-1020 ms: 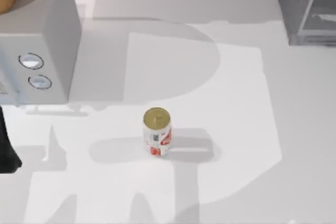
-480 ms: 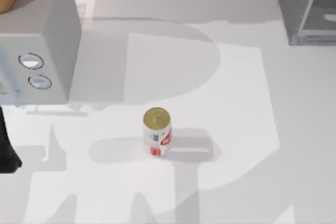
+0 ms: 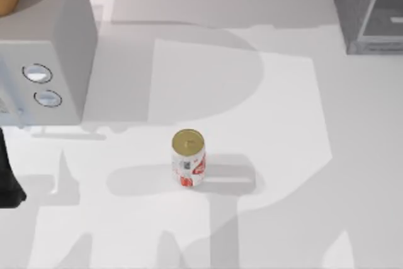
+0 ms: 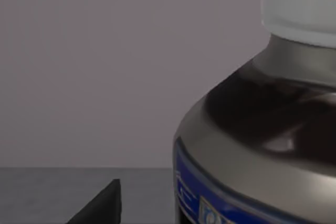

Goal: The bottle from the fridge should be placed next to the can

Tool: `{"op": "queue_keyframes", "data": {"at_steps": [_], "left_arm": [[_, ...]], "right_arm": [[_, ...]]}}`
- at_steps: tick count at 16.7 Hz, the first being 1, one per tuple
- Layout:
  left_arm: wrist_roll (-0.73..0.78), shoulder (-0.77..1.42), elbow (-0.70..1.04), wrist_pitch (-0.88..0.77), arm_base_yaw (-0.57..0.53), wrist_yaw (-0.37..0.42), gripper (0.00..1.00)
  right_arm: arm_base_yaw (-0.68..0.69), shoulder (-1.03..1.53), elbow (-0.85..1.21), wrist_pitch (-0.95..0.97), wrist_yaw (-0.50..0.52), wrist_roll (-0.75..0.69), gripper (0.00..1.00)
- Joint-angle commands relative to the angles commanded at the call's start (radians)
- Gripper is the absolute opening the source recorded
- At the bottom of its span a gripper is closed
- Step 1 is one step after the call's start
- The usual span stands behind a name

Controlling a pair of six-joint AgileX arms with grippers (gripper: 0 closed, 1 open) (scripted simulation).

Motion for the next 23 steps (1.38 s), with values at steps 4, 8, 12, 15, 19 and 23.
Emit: {"op": "queue_keyframes", "data": {"at_steps": [4, 8, 12, 15, 19, 23], "left_arm": [[0.000, 0.000, 0.000, 0.000, 0.000, 0.000, 1.00], [0.000, 0.000, 0.000, 0.000, 0.000, 0.000, 1.00], [0.000, 0.000, 0.000, 0.000, 0.000, 0.000, 1.00], [0.000, 0.000, 0.000, 0.000, 0.000, 0.000, 1.00], [0.000, 0.000, 0.000, 0.000, 0.000, 0.000, 1.00], [0.000, 0.000, 0.000, 0.000, 0.000, 0.000, 1.00]], "right_arm": [[0.000, 0.000, 0.000, 0.000, 0.000, 0.000, 0.77], [0.000, 0.000, 0.000, 0.000, 0.000, 0.000, 0.47], [0.000, 0.000, 0.000, 0.000, 0.000, 0.000, 0.17], [0.000, 0.000, 0.000, 0.000, 0.000, 0.000, 0.00], [0.000, 0.000, 0.000, 0.000, 0.000, 0.000, 0.00], [-0.003, -0.002, 0.000, 0.000, 0.000, 0.001, 0.00]]}}
